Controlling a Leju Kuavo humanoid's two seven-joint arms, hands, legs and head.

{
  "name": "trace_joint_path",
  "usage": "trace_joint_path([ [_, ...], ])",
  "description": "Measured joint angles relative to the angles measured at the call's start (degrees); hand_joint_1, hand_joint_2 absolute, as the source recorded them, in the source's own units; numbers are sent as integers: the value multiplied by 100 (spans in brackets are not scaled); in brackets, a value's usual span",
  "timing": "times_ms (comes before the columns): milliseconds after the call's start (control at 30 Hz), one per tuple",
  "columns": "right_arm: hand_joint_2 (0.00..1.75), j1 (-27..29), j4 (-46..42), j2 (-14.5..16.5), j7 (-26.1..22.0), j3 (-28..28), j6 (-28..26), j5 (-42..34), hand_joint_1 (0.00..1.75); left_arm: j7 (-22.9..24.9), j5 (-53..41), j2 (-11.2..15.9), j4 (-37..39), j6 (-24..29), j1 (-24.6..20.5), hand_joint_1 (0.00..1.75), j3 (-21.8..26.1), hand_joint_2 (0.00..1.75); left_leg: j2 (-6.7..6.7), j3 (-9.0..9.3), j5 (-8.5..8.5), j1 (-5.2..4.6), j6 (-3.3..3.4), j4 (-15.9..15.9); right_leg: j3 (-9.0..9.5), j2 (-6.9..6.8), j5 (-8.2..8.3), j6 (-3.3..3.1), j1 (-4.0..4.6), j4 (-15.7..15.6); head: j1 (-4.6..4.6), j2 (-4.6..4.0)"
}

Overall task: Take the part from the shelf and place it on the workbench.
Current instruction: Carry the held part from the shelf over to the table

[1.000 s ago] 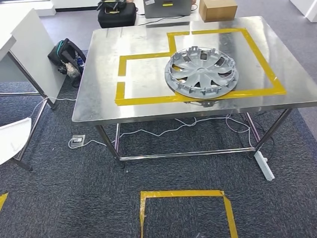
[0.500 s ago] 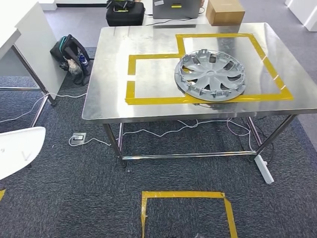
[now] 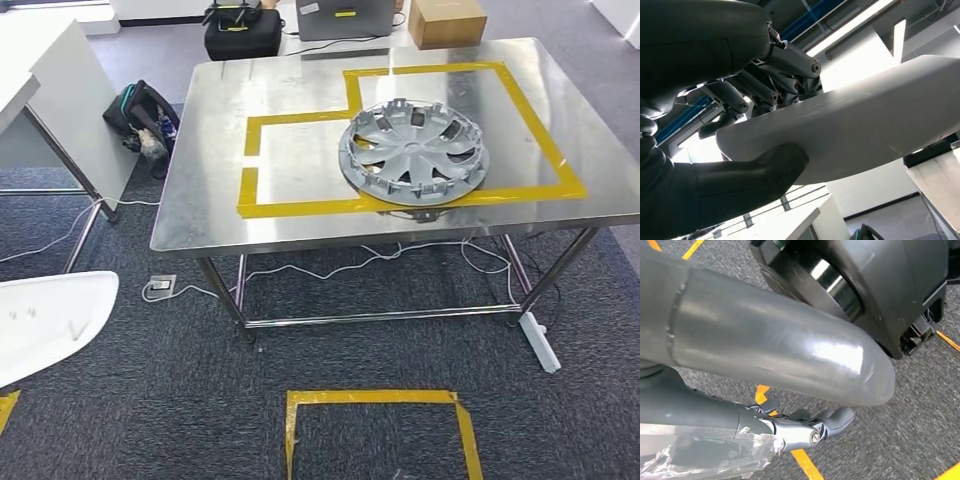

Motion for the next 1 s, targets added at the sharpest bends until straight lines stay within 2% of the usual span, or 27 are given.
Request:
trace_joint_path([
  [33, 0, 9, 5, 2, -1, 0, 1, 3, 0, 1, -4, 0, -1, 0, 0, 175, -20, 175, 0, -6, 150, -2, 18, -82, 56, -7, -46, 7, 4, -1, 1, 0],
  [67, 0, 13, 10, 3, -1, -1, 1, 5, 0, 1, -6, 1, -1, 1, 1, 175, -30, 175, 1, 98, 381, -7, 45, -365, 135, -15, -97, 17, 6, -4, 2, 0],
  [100, 0, 14, 14, 6, -2, -4, 1, 9, 0, 0, -8, 3, -3, 1, 2, 175, -33, 175, 10, 274, 634, -17, 82, -778, 218, -21, -149, 30, 4, -16, 1, 0],
  [133, 0, 12, 18, 11, -2, -7, 1, 13, 0, -1, -8, 6, -5, 2, 3, 175, -31, 175, 22, 460, 789, -37, 120, -1174, 296, -27, -201, 54, 9, -32, 0, 0],
  [167, 0, 9, 21, 16, -1, -11, 1, 17, 0, -3, -8, 11, -10, 3, 6, 175, -26, 175, 32, 597, 849, -57, 152, -1455, 358, -30, -242, 82, 11, -64, 0, 0],
  [200, 0, 7, 26, 21, -1, -19, 1, 23, 0, -8, -7, 15, -16, 3, 10, 175, -17, 175, 38, 681, 830, -75, 184, -1632, 444, -34, -254, 119, 14, -100, -4, 0],
  [267, 0, 4, 35, 28, -2, -36, 4, 38, 0, -21, -7, 16, -27, 5, 19, 175, -3, 175, 24, 788, 732, -76, 237, -1753, 576, -39, -209, 206, 20, -137, -3, 1],
  [300, 0, 5, 39, 31, -5, -44, 7, 45, 0, -28, -6, 11, -32, 6, 29, 175, 4, 175, 15, 882, 711, -65, 263, -1816, 590, -38, -160, 239, 23, -52, 1, -1],
  [333, 0, 0, 41, 33, -7, -49, 8, 49, 0, -32, -6, 9, -35, 8, 35, 175, 9, 175, 9, 993, 686, -52, 286, -1866, 504, -33, -114, 258, 25, 135, 10, -2],
  [367, 0, -5, 45, 34, -7, -53, 9, 51, 0, -35, -6, 7, -38, 10, 38, 175, 12, 175, 4, 1116, 653, -43, 303, -1916, 317, -27, -99, 263, 26, 456, 26, -3],
  [400, 0, -6, 49, 36, -7, -57, 9, 51, 0, -37, -6, 6, -41, 11, 42, 175, 14, 175, 5, 1230, 600, -40, 318, -1965, 49, -20, -147, 260, 26, 845, 42, -4],
  [467, 0, 7, 60, 37, -3, -65, 11, 50, 0, -38, -7, 5, -42, 13, 34, 175, 11, 175, 4, 1458, 478, -39, 336, -2046, -511, -13, -481, 273, 26, 1451, 67, -2],
  [500, 0, 24, 66, 38, -2, -68, 13, 50, 0, -42, -7, 5, -42, 13, 34, 175, 9, 175, 1, 1582, 409, -34, 336, -2083, -699, -11, -680, 287, 23, 1527, 68, -2],
  [533, 0, 41, 72, 38, -2, -69, 15, 51, 0, -50, -7, 5, -42, 13, 29, 175, 8, 175, -1, 1712, 339, -23, 328, -2107, -805, -11, -791, 310, 16, 1436, 68, -2],
  [567, 0, 56, 78, 39, -1, -70, 17, 53, 0, -65, -7, 4, -42, 13, 25, 175, 5, 175, -4, 1843, 263, -6, 311, -2126, -837, -12, -745, 335, 5, 1201, 71, -2],
  [600, 0, 65, 83, 41, -2, -71, 18, 55, 0, -83, -7, 5, -42, 13, 20, 175, 6, 175, -6, 1961, 184, 9, 280, -2138, -820, -14, -498, 369, -15, 867, 71, -2],
  [633, 0, 69, 86, 58, -2, -72, 21, 57, 0, -102, -7, 8, -42, 12, 15, 175, 10, 175, -14, 2067, 90, 21, 244, -2137, -785, -43, -112, 405, -42, 530, 84, -2],
  [667, 0, 66, 92, 75, -2, -74, 24, 58, 0, -119, -7, 10, -43, 12, 17, 175, 17, 175, -23, 2153, -17, 16, 211, -2146, -741, -85, 239, 403, -63, 283, 94, -2],
  [700, 0, 59, 96, 92, -2, -82, 27, 60, 0, -132, -7, 16, -47, 13, 18, 175, 35, 175, -30, 2218, -121, 3, 177, -2162, -702, -118, 504, 389, -79, 145, 89, -2],
  [733, 0, 41, 99, 108, -3, -93, 32, 62, 0, -142, -6, 17, -55, 14, 18, 175, 60, 175, -37, 2273, -201, 0, 146, -2168, -685, -146, 618, 353, -90, 118, 88, -2],
  [800, 0, 0, 101, 109, -7, -118, 36, 65, 0, -151, -5, 13, -70, 18, 8, 175, 107, 175, -27, 2299, -263, 7, 79, -2136, -668, -128, 617, 258, -101, 167, 58, -2],
  [833, 0, -15, 101, 109, -8, -126, 37, 67, 0, -154, -5, 6, -74, 19, 6, 175, 117, 175, -18, 2232, -287, 17, 45, -1993, -667, -120, 621, 221, -105, 173, 55, -2],
  [867, 0, -20, 101, 109, -9, -130, 37, 67, 0, -156, -6, 3, -74, 20, 3, 175, 120, 175, -8, 2074, -367, 18, 17, -1730, -657, -115, 623, 186, -100, 170, 49, -2],
  [933, 0, -16, 106, 109, -10, -133, 36, 67, 0, -159, -7, -5, -74, 20, 3, 175, 118, 175, 2, 1556, -698, 16, -13, -920, -640, -110, 605, 141, -76, 141, 44, -2],
  [967, 0, -15, 111, 109, -11, -133, 36, 67, 0, -159, -7, -14, -74, 20, 2, 175, 115, 175, 2, 1275, -874, 14, -13, -537, -632, -106, 591, 120, -60, 133, 44, -2],
  [1000, 0, -11, 118, 109, -11, -133, 36, 67, 0, -159, -7, -24, -74, 20, 4, 175, 113, 175, 2, 1056, -953, 11, 2, -303, -617, -100, 573, 97, -39, 129, 43, -2],
])
